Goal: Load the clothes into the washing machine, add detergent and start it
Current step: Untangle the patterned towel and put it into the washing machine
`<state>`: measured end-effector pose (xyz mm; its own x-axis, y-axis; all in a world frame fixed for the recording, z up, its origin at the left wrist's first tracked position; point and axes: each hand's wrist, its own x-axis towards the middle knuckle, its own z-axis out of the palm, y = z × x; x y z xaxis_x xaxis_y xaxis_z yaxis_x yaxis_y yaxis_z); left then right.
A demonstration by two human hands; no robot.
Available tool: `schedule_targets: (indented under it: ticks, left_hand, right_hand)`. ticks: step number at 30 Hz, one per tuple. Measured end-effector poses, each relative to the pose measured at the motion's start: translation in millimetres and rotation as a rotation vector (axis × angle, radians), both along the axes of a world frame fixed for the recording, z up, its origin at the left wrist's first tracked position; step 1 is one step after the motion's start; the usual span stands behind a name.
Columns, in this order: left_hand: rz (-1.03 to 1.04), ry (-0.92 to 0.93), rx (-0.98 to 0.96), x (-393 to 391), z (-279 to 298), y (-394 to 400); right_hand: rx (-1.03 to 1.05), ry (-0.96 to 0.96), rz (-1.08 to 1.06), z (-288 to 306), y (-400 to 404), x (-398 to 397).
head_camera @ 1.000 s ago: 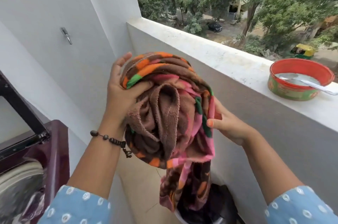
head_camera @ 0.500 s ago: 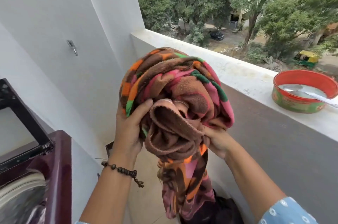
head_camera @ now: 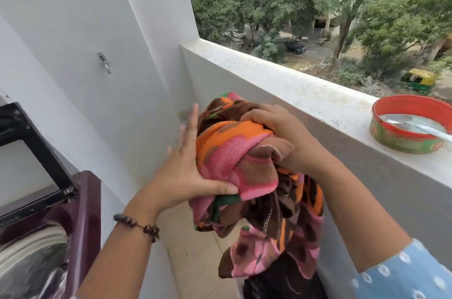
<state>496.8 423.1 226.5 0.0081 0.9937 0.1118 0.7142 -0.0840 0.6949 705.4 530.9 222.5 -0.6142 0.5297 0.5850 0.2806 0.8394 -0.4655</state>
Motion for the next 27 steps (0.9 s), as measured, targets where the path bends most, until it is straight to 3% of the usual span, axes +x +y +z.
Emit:
schedule_targets:
  ticks: [3, 5, 9, 14, 17, 19, 21, 23, 27]
  left_hand:
    - [-0.013, -0.052, 0.119, 22, -3, 10]
    - [-0.007, -0.137, 0.234, 20, -8, 13]
    - [-0.008, -0.281, 0.327, 3, -1, 17]
    - [-0.124, -0.37, 0.378, -12, 35, 23]
    - [-0.106, -0.468, 0.489, -15, 55, 33]
    - [-0.07, -0.566, 0.566, -21, 63, 41]
    - [-0.009, -0.707, 0.605, -28, 61, 44]
    - [0.041, -0.812, 0.606, -34, 52, 44]
    - [0.065, -0.893, 0.541, -40, 28, 40]
  right_hand:
    - [-0.002, 0.102, -0.004, 7, -6, -3]
    - [-0.066, 0.069, -0.008, 6, -4, 5]
    - [-0.612, -0.034, 0.235, 0, 3, 46]
    - [-0.866, -0.001, 0.253, -30, 17, 61]
    - [-0.985, -0.007, 0.35, -51, 21, 50]
    - [-1.014, -0.007, 0.288, -59, 16, 40]
    - [-0.973, 0.187, 0.123, -62, 15, 29]
    - [-0.923, 0.519, -0.026, -58, 15, 24]
    - [-0.901, 1.126, -0.03, -31, 15, 19]
